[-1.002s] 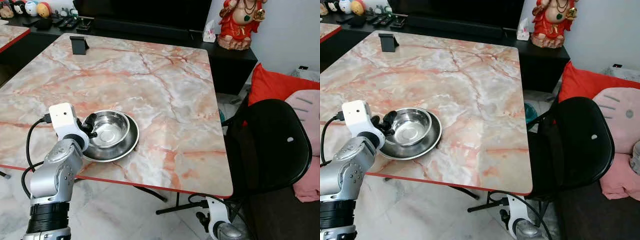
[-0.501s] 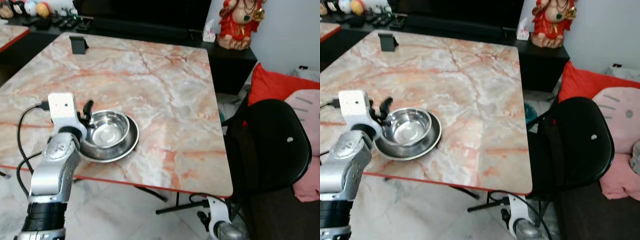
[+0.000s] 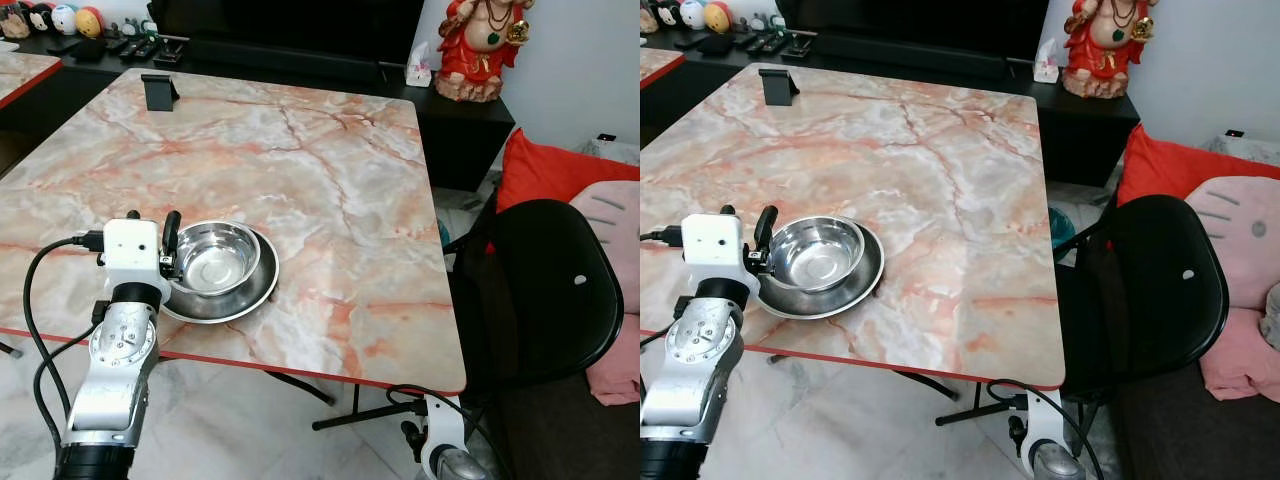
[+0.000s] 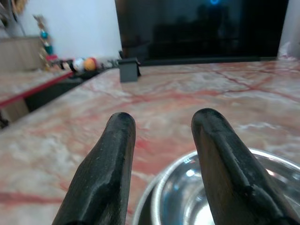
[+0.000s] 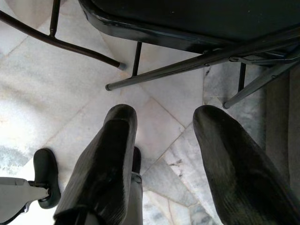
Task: Setting the table
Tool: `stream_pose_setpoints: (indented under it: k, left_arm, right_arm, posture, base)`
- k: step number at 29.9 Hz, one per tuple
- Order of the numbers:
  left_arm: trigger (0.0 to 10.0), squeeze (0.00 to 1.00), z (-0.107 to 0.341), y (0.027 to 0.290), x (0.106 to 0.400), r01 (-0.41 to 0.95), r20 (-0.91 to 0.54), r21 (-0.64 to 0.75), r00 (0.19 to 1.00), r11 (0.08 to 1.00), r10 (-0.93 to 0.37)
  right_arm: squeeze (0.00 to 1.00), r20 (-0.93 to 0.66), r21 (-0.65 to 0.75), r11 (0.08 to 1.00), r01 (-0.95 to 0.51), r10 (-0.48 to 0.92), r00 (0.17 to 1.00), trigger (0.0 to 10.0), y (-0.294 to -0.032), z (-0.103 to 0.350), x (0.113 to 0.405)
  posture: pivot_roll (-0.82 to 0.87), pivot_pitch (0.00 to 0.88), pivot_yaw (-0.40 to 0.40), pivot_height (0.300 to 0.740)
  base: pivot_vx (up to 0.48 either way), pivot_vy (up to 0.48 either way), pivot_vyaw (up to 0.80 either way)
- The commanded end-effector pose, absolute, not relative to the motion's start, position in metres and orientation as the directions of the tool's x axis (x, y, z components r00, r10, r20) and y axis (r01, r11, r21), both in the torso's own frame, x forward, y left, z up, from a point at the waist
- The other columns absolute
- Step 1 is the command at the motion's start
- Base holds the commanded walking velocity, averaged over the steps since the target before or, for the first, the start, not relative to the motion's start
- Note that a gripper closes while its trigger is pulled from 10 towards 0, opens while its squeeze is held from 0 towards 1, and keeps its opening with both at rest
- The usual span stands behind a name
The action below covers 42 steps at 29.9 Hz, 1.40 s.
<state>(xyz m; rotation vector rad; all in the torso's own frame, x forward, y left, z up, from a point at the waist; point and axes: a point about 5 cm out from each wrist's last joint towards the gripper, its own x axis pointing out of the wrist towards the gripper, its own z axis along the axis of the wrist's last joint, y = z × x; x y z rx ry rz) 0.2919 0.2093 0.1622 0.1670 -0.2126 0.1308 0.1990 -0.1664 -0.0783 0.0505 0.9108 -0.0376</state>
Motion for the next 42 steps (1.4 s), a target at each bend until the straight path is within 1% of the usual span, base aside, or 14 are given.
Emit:
stream_pose_setpoints:
  k: [1, 3, 5, 8, 12, 16, 20, 26, 33, 42]
  left_arm:
    - [10.0, 0.00, 0.157, 0.203, 0.292, -0.123, 0.220, 0.105, 0.970, 0.987, 0.098]
    - [10.0, 0.00, 0.155, 0.198, 0.292, -0.107, 0.224, 0.082, 0.971, 0.991, 0.087]
    - [10.0, 0.00, 0.151, 0.192, 0.291, -0.092, 0.225, 0.111, 0.972, 0.990, 0.065]
    - [10.0, 0.00, 0.143, 0.185, 0.288, -0.076, 0.207, 0.118, 0.977, 0.990, 0.050]
    - [10.0, 0.00, 0.142, 0.183, 0.287, -0.072, 0.218, 0.134, 0.975, 0.988, 0.042]
    - [10.0, 0.00, 0.143, 0.180, 0.286, -0.061, 0.232, 0.126, 0.972, 0.990, 0.030]
    - [10.0, 0.00, 0.147, 0.177, 0.289, -0.040, 0.252, 0.163, 0.968, 0.986, -0.002]
    - [10.0, 0.00, 0.154, 0.174, 0.291, -0.037, 0.275, 0.137, 0.962, 0.990, -0.002]
    - [10.0, 0.00, 0.155, 0.170, 0.291, -0.012, 0.285, 0.177, 0.958, 0.984, -0.040]
    - [10.0, 0.00, 0.158, 0.168, 0.293, -0.018, 0.291, 0.175, 0.956, 0.984, -0.034]
  right_arm:
    - [0.00, -0.786, 0.027, 0.996, 0.080, -0.028, 0.617, 10.0, -0.170, -0.078, 0.198]
    - [0.00, -0.786, 0.027, 0.996, 0.081, -0.029, 0.618, 10.0, -0.170, -0.078, 0.198]
    - [0.00, -0.786, 0.025, 0.996, 0.080, -0.030, 0.617, 10.0, -0.170, -0.079, 0.197]
    - [0.00, -0.787, 0.023, 0.997, 0.079, -0.031, 0.616, 10.0, -0.170, -0.079, 0.197]
    - [0.00, -0.787, 0.020, 0.996, 0.085, -0.037, 0.616, 10.0, -0.170, -0.079, 0.196]
    - [0.00, -0.788, 0.019, 0.996, 0.087, -0.039, 0.615, 10.0, -0.170, -0.080, 0.196]
    - [0.00, -0.786, 0.024, 0.995, 0.095, -0.039, 0.617, 10.0, -0.170, -0.080, 0.195]
    - [0.00, -0.784, 0.027, 0.995, 0.101, -0.041, 0.619, 10.0, -0.169, -0.080, 0.194]
    - [0.00, -0.781, 0.025, 0.993, 0.114, -0.052, 0.623, 10.0, -0.169, -0.080, 0.194]
    - [0.00, -0.777, 0.015, 0.994, 0.111, -0.058, 0.627, 10.0, -0.170, -0.079, 0.195]
  posture:
    - [0.04, 0.000, -0.096, 0.740]
    - [0.04, 0.000, -0.096, 0.740]
    - [0.04, 0.000, -0.097, 0.740]
    - [0.05, 0.000, -0.096, 0.740]
    - [0.05, 0.000, -0.095, 0.740]
    - [0.06, 0.000, -0.095, 0.740]
    - [0.05, 0.000, -0.093, 0.740]
    - [0.05, 0.000, -0.090, 0.740]
    - [0.05, 0.000, -0.086, 0.740]
    - [0.06, 0.000, -0.092, 0.740]
  base:
    - [0.000, 0.000, 0.00]
    - [0.000, 0.000, 0.00]
    - [0.000, 0.000, 0.00]
    - [0.000, 0.000, 0.00]
    - [0.000, 0.000, 0.00]
    - [0.000, 0.309, 0.00]
    - [0.000, 0.332, 0.00]
    - [0.000, 0.333, 0.00]
    - [0.000, 0.331, 0.00]
    - [0.000, 0.330, 0.00]
